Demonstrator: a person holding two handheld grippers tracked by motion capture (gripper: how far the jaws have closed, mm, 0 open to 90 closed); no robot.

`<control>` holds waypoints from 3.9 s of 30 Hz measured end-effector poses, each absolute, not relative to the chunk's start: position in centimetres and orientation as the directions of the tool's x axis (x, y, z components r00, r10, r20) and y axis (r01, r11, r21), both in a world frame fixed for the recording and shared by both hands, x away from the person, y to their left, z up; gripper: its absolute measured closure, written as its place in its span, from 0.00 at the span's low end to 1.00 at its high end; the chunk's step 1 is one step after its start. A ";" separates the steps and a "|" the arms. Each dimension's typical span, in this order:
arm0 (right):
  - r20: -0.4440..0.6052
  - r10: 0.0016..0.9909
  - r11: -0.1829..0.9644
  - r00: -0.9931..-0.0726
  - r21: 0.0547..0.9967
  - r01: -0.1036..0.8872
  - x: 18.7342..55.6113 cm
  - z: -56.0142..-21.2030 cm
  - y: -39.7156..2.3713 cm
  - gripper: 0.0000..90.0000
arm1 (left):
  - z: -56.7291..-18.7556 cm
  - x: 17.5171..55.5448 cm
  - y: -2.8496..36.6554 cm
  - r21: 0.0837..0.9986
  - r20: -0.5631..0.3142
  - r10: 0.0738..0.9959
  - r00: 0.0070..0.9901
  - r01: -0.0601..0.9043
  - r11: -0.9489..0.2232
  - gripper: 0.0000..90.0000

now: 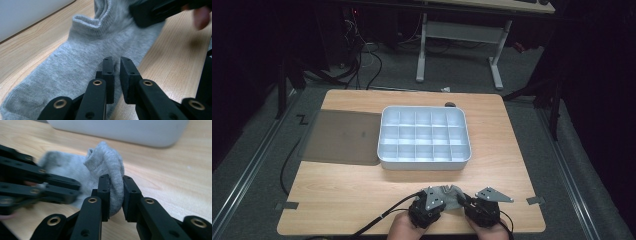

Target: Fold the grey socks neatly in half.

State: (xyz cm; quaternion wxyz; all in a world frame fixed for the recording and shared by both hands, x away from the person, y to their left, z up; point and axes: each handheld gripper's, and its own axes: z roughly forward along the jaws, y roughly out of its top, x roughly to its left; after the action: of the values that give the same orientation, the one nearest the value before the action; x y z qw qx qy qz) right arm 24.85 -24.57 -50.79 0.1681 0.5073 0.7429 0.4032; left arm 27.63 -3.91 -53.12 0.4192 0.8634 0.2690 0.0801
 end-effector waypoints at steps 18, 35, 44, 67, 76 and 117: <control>0.098 0.892 0.187 -0.441 0.808 0.559 24.5 -49.6 -23.5 0.90 | -51.5 28.1 3.8 0.830 -0.181 0.594 0.784 0.446 -0.335 0.73; 0.049 0.873 0.270 -0.485 0.780 0.564 25.2 -49.3 -19.7 0.88 | -53.5 29.1 3.3 0.759 -0.204 0.590 0.781 0.507 -0.408 0.86; 0.045 0.829 0.340 -0.558 0.750 0.567 25.1 -50.3 -17.3 0.86 | -53.5 29.1 3.3 0.759 -0.207 0.585 0.784 0.506 -0.410 0.85; 0.032 0.826 0.314 -0.563 0.803 0.506 25.0 -48.6 -19.7 0.93 | -52.9 28.8 4.2 0.790 -0.196 0.614 0.765 0.494 -0.363 0.76; 0.030 0.862 0.285 -0.505 0.795 0.535 26.2 -50.8 -20.5 0.98 | -50.0 26.4 3.2 0.869 -0.180 0.563 0.806 0.399 -0.293 0.74; 0.044 0.794 0.369 -0.606 0.757 0.538 26.3 -52.8 -17.1 0.95 | -50.3 28.6 0.1 0.849 -0.125 0.621 0.774 0.407 -0.337 0.90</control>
State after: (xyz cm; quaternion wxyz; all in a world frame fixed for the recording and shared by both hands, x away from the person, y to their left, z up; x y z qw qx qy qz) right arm 26.31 -17.08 -52.82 0.1671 0.4111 0.8104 0.3825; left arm 28.64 0.06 -50.29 0.4805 0.8100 0.3173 0.1111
